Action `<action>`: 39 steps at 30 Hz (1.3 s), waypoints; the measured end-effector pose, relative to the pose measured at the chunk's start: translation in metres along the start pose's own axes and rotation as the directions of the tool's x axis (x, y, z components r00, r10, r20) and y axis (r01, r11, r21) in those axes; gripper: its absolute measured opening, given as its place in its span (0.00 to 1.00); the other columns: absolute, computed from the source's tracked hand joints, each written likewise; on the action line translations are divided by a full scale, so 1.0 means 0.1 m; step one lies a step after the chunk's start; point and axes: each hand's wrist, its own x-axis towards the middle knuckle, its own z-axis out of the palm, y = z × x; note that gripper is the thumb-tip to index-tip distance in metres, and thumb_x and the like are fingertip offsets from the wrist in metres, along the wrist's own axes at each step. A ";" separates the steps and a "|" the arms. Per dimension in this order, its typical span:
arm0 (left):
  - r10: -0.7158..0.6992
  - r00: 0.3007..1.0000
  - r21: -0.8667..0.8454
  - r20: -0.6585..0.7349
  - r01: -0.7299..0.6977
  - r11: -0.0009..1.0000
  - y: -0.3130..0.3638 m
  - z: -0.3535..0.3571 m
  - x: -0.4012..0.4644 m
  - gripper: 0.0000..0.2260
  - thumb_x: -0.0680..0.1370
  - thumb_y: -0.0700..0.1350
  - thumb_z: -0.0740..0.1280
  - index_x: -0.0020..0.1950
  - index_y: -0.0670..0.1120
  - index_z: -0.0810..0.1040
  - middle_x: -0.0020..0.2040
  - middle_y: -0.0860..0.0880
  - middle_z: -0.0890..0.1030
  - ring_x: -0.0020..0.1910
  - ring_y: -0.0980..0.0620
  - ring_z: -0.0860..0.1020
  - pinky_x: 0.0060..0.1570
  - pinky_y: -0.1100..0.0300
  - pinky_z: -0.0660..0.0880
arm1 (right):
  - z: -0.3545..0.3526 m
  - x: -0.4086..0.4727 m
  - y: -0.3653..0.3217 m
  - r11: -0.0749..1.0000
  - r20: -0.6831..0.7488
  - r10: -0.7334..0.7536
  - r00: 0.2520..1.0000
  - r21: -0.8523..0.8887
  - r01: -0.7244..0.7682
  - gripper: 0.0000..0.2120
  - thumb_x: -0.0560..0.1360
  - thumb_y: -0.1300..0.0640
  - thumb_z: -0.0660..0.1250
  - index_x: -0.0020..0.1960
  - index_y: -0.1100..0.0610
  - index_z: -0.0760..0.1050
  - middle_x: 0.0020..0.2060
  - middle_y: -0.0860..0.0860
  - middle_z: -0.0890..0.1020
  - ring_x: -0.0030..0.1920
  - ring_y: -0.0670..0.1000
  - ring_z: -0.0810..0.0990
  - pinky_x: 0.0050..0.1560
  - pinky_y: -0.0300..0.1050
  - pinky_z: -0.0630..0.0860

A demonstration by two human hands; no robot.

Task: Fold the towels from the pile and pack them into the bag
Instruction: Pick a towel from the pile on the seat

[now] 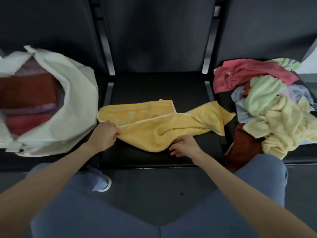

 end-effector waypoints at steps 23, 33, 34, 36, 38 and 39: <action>-0.856 0.218 -0.744 0.468 0.621 -0.248 0.25 0.23 0.67 0.24 0.72 0.43 0.66 0.67 0.39 0.69 0.63 0.41 0.74 0.56 0.42 0.76 0.53 0.49 0.77 | -1.17 0.68 0.47 0.733 -0.439 -0.431 0.789 -0.680 0.022 0.16 0.75 0.63 0.64 0.62 0.63 0.75 0.57 0.61 0.74 0.57 0.64 0.71 0.56 0.55 0.70; -0.808 0.554 -0.945 -0.200 0.108 0.308 0.58 -0.48 0.90 0.05 0.78 0.42 0.67 0.53 0.46 0.79 0.49 0.50 0.80 0.50 0.53 0.79 0.54 0.60 0.76 | -0.70 0.25 0.20 0.734 -0.302 -0.659 0.689 -0.457 0.502 0.13 0.76 0.67 0.65 0.59 0.60 0.77 0.50 0.52 0.79 0.50 0.47 0.76 0.50 0.33 0.69; -0.737 0.612 -0.915 -0.286 0.055 0.401 0.63 -0.55 0.89 0.05 0.77 0.42 0.67 0.52 0.46 0.79 0.48 0.50 0.81 0.49 0.54 0.79 0.52 0.62 0.76 | -0.63 0.21 0.21 0.733 -0.256 -0.656 0.710 -0.441 0.518 0.13 0.76 0.66 0.65 0.60 0.60 0.76 0.50 0.51 0.79 0.48 0.46 0.76 0.47 0.30 0.70; -0.553 0.730 -0.830 -0.402 -0.036 0.556 0.73 -0.59 0.83 0.05 0.76 0.42 0.68 0.51 0.48 0.80 0.48 0.50 0.81 0.47 0.57 0.78 0.50 0.66 0.74 | -0.51 0.16 0.27 0.719 -0.142 -0.629 0.764 -0.478 0.504 0.13 0.76 0.65 0.65 0.60 0.58 0.74 0.49 0.50 0.80 0.44 0.45 0.77 0.41 0.27 0.70; -0.355 0.848 -0.737 -0.394 -0.061 0.673 0.83 -0.49 0.76 0.04 0.76 0.42 0.69 0.50 0.48 0.80 0.47 0.52 0.79 0.45 0.61 0.76 0.48 0.72 0.71 | -0.44 0.16 0.37 0.705 -0.051 -0.575 0.816 -0.537 0.463 0.15 0.76 0.65 0.64 0.62 0.58 0.71 0.52 0.51 0.80 0.44 0.47 0.78 0.42 0.33 0.74; -0.272 0.897 -0.698 -0.349 -0.055 0.714 0.88 -0.40 0.72 0.04 0.76 0.43 0.70 0.50 0.48 0.81 0.46 0.53 0.78 0.44 0.62 0.75 0.47 0.72 0.70 | -0.42 0.17 0.43 0.697 -0.028 -0.552 0.834 -0.564 0.443 0.16 0.75 0.66 0.64 0.62 0.58 0.69 0.54 0.52 0.80 0.47 0.50 0.79 0.45 0.40 0.77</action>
